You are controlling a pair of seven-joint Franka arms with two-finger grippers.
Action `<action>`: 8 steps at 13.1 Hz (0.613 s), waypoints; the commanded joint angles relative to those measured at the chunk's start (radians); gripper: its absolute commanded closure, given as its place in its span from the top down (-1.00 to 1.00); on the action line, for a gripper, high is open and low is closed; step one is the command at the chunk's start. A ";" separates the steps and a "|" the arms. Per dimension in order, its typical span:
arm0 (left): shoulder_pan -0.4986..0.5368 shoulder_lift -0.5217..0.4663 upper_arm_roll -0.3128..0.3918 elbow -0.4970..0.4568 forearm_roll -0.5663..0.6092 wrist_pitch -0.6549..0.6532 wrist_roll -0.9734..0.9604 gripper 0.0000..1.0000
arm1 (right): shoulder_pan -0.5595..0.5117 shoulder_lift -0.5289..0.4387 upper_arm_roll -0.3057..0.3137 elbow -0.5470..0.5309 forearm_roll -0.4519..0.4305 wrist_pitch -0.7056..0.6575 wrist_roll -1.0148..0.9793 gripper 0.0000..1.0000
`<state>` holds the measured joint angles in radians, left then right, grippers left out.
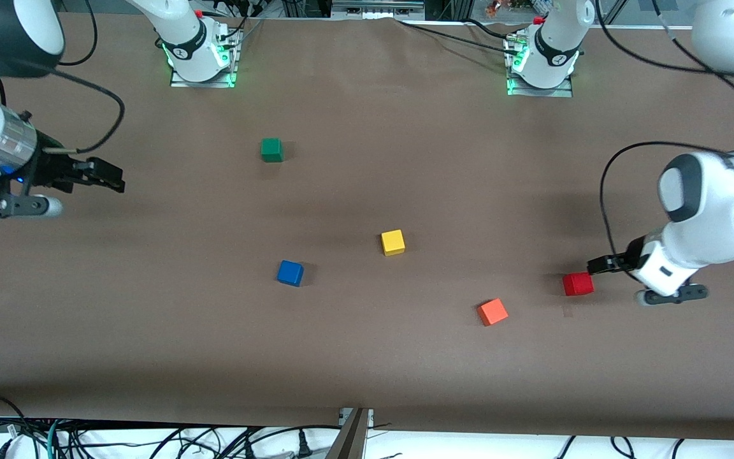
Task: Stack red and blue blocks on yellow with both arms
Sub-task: 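Move the left gripper down over the red cube, then close the left gripper on the red cube and lift it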
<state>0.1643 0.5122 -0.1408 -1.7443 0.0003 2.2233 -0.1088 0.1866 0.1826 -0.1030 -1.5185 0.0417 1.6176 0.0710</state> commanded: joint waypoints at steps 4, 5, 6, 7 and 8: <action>-0.023 0.083 0.023 -0.080 0.045 0.225 0.009 1.00 | -0.002 -0.006 0.005 0.023 0.046 0.022 -0.010 0.99; -0.023 0.098 0.027 -0.080 0.059 0.248 0.009 1.00 | -0.002 -0.006 0.005 0.023 0.044 0.024 -0.010 0.99; -0.025 0.110 0.029 -0.080 0.060 0.262 0.008 1.00 | -0.002 -0.006 0.005 0.023 0.044 0.024 -0.010 0.99; -0.025 0.115 0.027 -0.081 0.060 0.263 0.006 1.00 | -0.004 -0.003 0.005 0.023 0.043 0.024 -0.011 0.99; -0.026 0.117 0.027 -0.090 0.060 0.263 -0.006 1.00 | -0.004 -0.003 0.005 0.024 0.044 0.024 -0.013 0.99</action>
<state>0.1516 0.6247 -0.1253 -1.8261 0.0411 2.4716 -0.1077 0.1872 0.1827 -0.1007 -1.5022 0.0689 1.6412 0.0710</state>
